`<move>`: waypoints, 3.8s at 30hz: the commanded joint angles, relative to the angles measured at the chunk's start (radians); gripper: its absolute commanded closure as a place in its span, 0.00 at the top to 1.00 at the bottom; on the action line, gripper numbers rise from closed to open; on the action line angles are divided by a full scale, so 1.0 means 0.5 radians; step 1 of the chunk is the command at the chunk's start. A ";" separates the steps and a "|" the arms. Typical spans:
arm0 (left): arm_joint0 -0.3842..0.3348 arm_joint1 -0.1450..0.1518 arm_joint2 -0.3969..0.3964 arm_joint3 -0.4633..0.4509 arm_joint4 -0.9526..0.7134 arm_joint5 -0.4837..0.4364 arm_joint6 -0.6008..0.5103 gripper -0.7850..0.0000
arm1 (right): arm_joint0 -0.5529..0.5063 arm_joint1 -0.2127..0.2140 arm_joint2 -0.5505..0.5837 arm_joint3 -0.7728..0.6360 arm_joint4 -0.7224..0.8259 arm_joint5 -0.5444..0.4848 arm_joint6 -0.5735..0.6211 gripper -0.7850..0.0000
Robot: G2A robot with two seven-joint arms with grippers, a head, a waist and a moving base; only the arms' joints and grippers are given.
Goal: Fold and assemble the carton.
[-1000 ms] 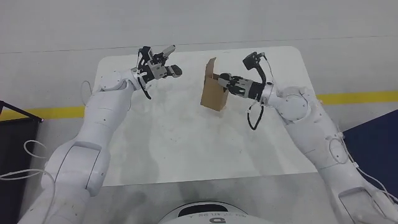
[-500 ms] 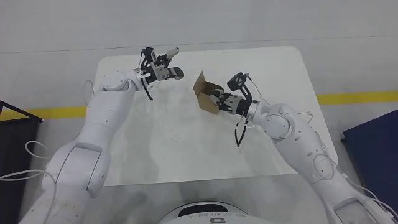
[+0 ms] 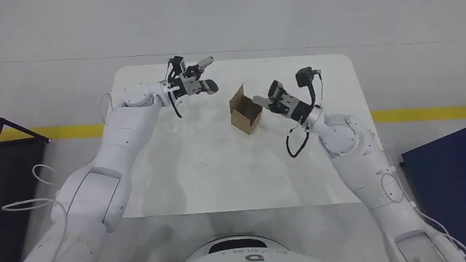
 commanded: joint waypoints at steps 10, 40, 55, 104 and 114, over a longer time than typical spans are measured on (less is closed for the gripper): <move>0.024 -0.010 0.039 -0.051 0.045 0.006 -0.015 1.00 | 0.278 -0.093 -0.246 0.452 -0.068 0.196 0.039 0.85; 0.082 -0.003 0.012 -0.022 0.010 -0.038 -0.026 1.00 | 0.366 -0.130 -0.370 0.409 -0.287 0.302 0.443 0.22; 0.086 0.003 -0.011 -0.012 -0.011 -0.079 -0.028 1.00 | 0.126 -0.067 -0.239 -0.147 -1.016 0.898 0.236 0.00; -0.377 -0.245 0.747 0.050 1.109 -0.167 0.034 0.69 | -0.228 -0.069 0.400 0.066 0.758 0.763 0.690 0.56; -0.507 -0.396 0.878 0.275 1.125 -0.162 -0.037 0.42 | -0.195 -0.073 0.344 0.137 0.824 0.711 0.776 0.55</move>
